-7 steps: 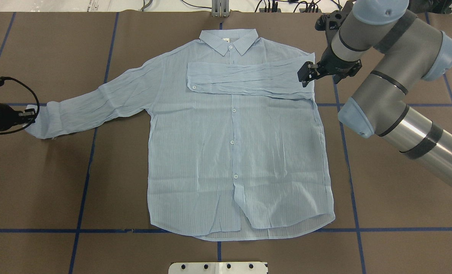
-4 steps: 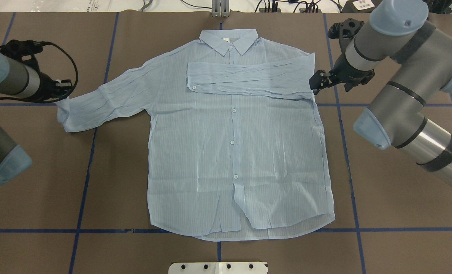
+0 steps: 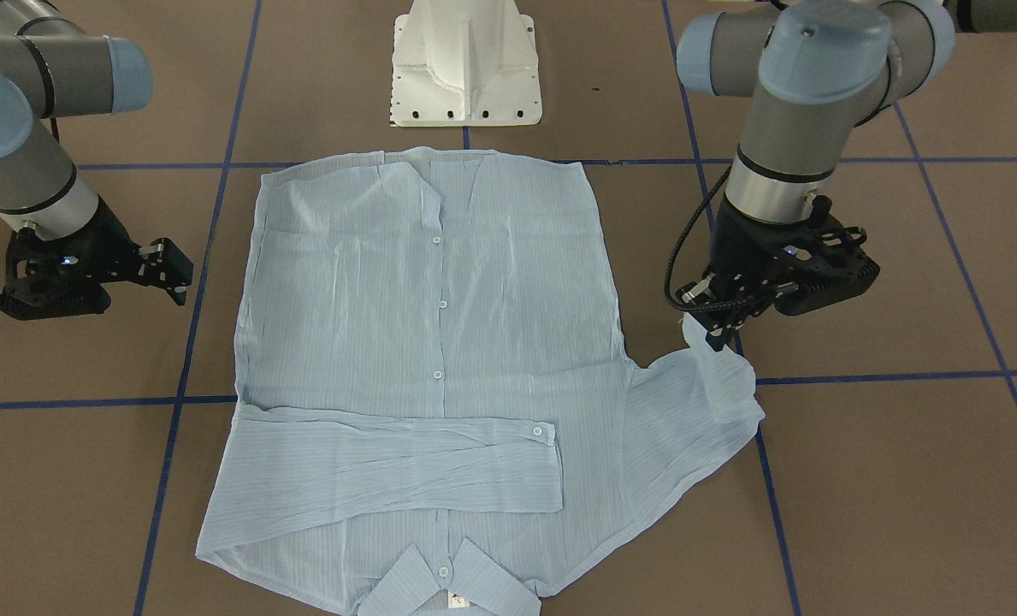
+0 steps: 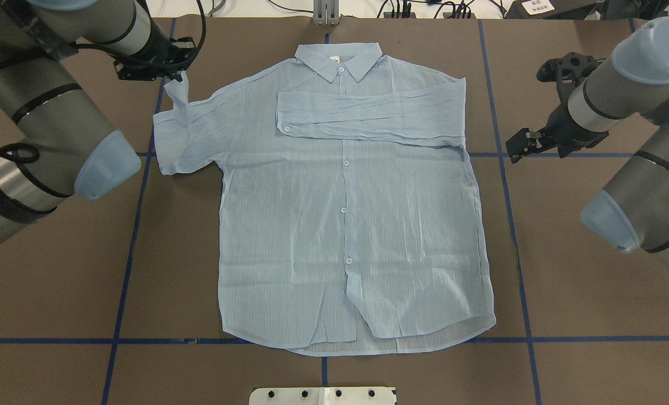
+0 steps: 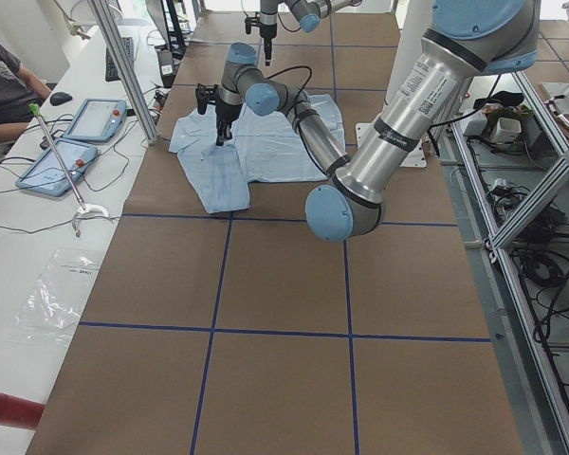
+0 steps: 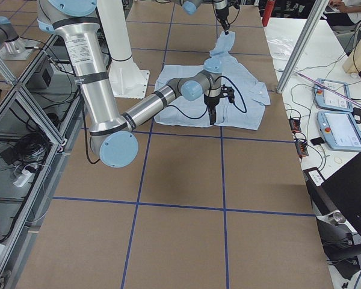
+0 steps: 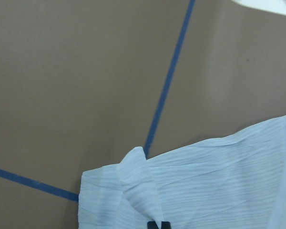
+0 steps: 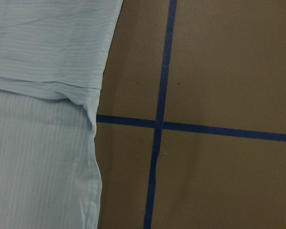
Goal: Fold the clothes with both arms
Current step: 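Lift the cuff with the left gripper and carry it across the shirt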
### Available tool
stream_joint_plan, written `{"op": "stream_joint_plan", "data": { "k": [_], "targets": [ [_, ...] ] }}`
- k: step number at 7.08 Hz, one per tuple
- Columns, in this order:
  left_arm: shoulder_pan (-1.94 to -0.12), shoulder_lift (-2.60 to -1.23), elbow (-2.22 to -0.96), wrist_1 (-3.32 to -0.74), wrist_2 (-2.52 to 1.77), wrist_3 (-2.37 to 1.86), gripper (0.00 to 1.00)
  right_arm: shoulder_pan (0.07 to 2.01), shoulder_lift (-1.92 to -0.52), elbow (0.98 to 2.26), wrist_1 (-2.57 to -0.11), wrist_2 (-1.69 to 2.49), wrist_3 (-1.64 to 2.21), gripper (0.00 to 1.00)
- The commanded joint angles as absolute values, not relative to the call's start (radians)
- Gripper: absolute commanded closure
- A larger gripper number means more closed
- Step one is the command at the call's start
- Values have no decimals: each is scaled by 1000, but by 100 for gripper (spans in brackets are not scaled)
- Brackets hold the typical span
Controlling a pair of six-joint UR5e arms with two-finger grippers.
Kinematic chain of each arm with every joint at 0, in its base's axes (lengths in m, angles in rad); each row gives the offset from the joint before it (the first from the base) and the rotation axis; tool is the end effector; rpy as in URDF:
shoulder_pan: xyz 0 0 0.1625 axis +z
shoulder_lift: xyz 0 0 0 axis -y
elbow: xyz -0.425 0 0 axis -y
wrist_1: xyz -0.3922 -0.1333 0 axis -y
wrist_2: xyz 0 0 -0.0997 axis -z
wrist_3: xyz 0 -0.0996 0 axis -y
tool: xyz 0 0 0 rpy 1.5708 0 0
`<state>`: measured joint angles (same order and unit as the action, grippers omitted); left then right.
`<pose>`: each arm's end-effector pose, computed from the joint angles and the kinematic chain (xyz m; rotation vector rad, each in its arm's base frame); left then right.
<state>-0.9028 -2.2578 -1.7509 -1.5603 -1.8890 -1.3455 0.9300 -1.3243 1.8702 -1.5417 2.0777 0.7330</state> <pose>0.3287 -0.5815 0.1787 0.2039 0.8863 -0.4946 -0.2726 -0.5076 0.3899 0.1224 -0.7371 -0.0578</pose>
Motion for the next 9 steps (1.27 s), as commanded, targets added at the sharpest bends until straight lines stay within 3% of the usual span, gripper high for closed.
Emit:
{"op": "stream_joint_plan", "data": {
  "k": [1,4,9],
  "targets": [
    [-905,-2393,-1683,-1699,-1949,-1605,100,943,-1351,1881,-1542,2077,713,0],
    [-928,-2405,-1681,-1845,-2021,-1756,100,943,-1351,1881,-1542,2077,715,0],
    [-890,-2444,-1634,-1862,-2026,-1844,100,942,-1355,1875,-1542,2075,721,0]
  ]
}}
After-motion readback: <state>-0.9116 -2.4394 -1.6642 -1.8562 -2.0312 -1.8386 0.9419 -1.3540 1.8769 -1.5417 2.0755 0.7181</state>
